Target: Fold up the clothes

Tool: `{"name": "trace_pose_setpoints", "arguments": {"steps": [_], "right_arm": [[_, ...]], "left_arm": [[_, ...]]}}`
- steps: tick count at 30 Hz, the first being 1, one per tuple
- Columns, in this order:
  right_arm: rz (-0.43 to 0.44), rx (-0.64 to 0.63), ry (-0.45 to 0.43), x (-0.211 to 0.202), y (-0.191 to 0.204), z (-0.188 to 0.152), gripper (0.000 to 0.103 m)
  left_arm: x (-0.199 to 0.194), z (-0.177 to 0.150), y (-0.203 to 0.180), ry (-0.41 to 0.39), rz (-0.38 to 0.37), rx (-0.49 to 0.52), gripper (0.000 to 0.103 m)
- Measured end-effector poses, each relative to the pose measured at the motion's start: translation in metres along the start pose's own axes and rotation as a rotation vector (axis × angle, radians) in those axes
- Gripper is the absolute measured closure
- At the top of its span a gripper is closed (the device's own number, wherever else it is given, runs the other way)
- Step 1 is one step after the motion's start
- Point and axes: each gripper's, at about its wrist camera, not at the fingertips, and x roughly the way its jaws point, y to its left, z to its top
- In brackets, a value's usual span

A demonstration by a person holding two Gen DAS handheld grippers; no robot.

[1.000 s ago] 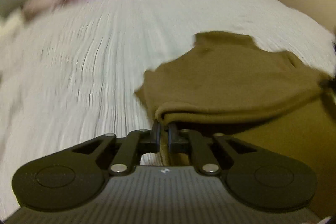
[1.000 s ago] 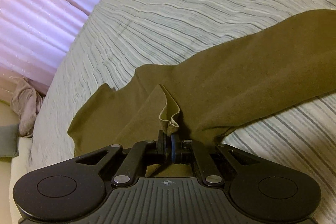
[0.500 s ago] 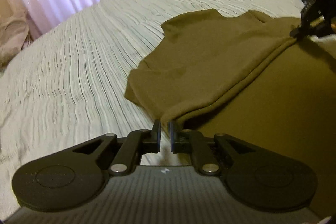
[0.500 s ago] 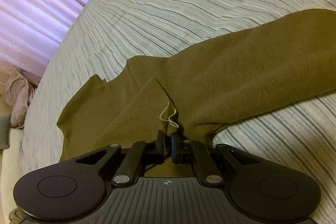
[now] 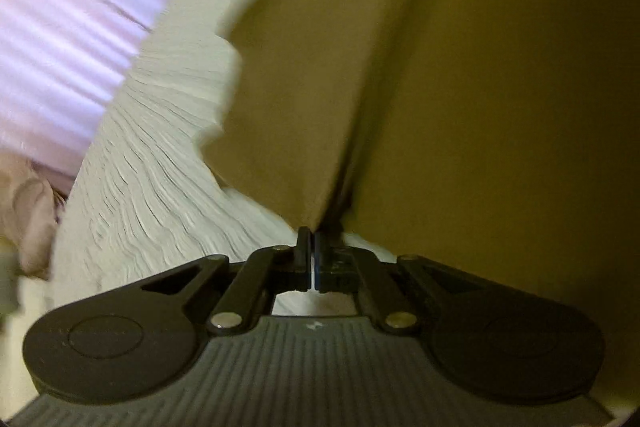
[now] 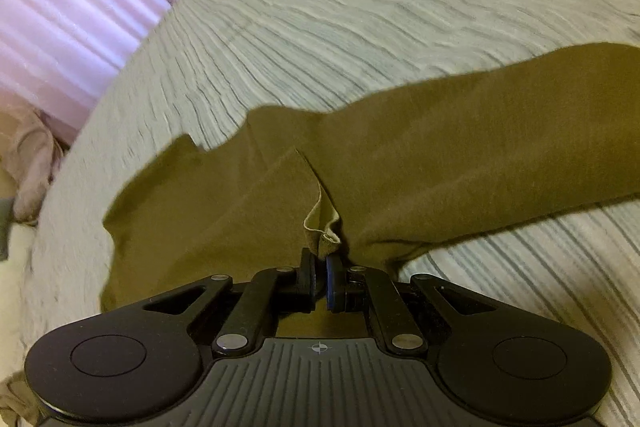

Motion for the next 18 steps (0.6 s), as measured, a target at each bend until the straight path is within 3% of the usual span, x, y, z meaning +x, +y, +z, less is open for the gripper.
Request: {"name": "trace_pose_setpoints", "arguments": {"steps": [2, 6, 10, 12, 15, 18], "right_arm": [[0.0, 0.003, -0.006, 0.0, 0.0, -0.001, 0.099], [-0.002, 0.001, -0.011, -0.001, 0.0, 0.0, 0.099], [0.002, 0.004, -0.005, 0.0, 0.0, 0.002, 0.099], [0.004, -0.002, -0.007, 0.0, 0.001, 0.002, 0.099], [0.005, -0.007, -0.008, -0.001, 0.001, 0.001, 0.099], [-0.002, -0.015, -0.005, -0.001, 0.001, 0.002, 0.099]], "left_arm": [[-0.006, 0.002, 0.009, -0.018, -0.066, -0.125, 0.103], [-0.011, -0.004, 0.054, -0.014, -0.222, -0.558, 0.103], [-0.012, -0.02, 0.102, -0.058, -0.254, -0.949, 0.103], [-0.009, -0.015, 0.118, -0.091, -0.225, -1.019, 0.103], [0.007, 0.008, 0.122, -0.115, -0.211, -0.973, 0.102], [0.046, 0.026, 0.111, 0.009, -0.235, -0.908, 0.088]]}}
